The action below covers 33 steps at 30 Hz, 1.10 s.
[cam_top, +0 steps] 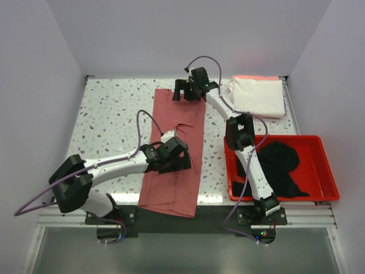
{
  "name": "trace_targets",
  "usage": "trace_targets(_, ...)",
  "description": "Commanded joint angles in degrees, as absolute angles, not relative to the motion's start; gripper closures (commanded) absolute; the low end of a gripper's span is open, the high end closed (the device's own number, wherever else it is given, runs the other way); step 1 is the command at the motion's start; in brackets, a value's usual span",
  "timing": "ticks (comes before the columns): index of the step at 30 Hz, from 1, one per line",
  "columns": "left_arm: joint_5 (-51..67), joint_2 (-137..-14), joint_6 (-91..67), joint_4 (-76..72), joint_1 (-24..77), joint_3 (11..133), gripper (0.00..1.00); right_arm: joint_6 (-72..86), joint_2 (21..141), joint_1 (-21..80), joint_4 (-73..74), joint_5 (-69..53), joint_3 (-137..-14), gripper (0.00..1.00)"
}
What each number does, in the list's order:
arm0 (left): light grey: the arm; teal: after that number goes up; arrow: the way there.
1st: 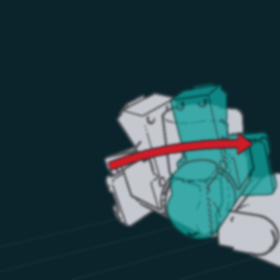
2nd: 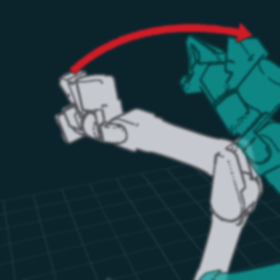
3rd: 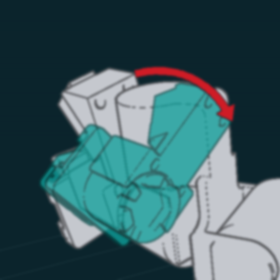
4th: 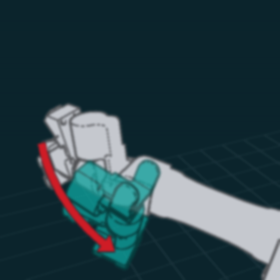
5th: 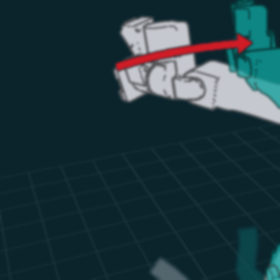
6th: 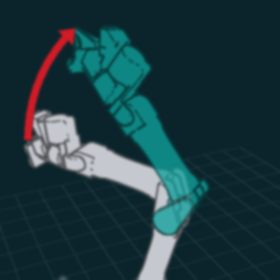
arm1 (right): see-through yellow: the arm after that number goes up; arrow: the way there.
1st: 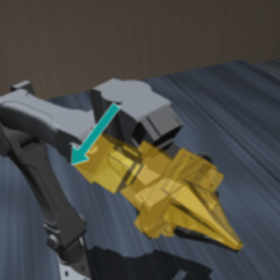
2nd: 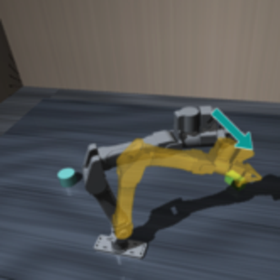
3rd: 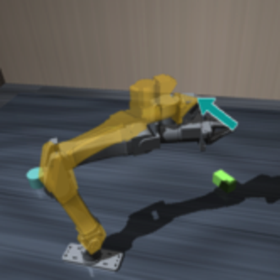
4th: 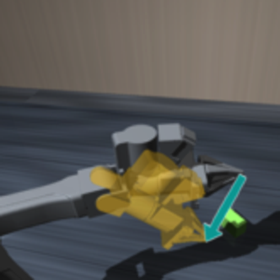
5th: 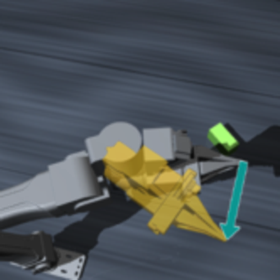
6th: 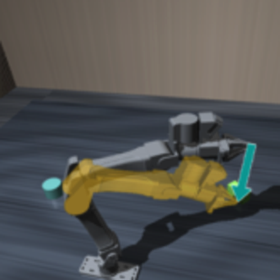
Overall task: Fold and stack the t-shirts
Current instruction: Fold the tshirt
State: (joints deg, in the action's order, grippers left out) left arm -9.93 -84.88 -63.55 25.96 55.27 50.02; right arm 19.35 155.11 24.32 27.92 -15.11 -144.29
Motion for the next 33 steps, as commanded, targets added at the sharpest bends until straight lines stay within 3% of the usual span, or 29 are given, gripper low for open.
trace_targets(1, -15.5, -78.8, -61.0, 29.3, 55.4, 54.6, 0.00, 17.7, 146.4, 24.4, 33.4, -16.6, -144.1, 0.01)
trace_targets(8, -23.6, -73.0, -64.2, 39.2, 54.3, 52.0, 0.00, 12.7, 134.1, 26.2, 39.8, -10.2, -136.4, 0.01)
trace_targets(18, -19.6, -55.8, -66.4, 39.6, 44.3, 32.3, 0.00, 16.0, 108.4, 35.1, 25.2, -1.6, -86.6, 0.01)
trace_targets(25, -17.9, -53.6, -67.0, 40.8, 43.9, 28.9, 0.00, 20.6, 108.7, 37.6, 22.6, -0.8, -78.5, 0.01)
trace_targets(33, -16.5, -55.7, -66.7, 39.6, 43.9, 28.0, 0.00, 18.5, 116.3, 37.3, 23.4, -0.2, -82.7, 0.01)
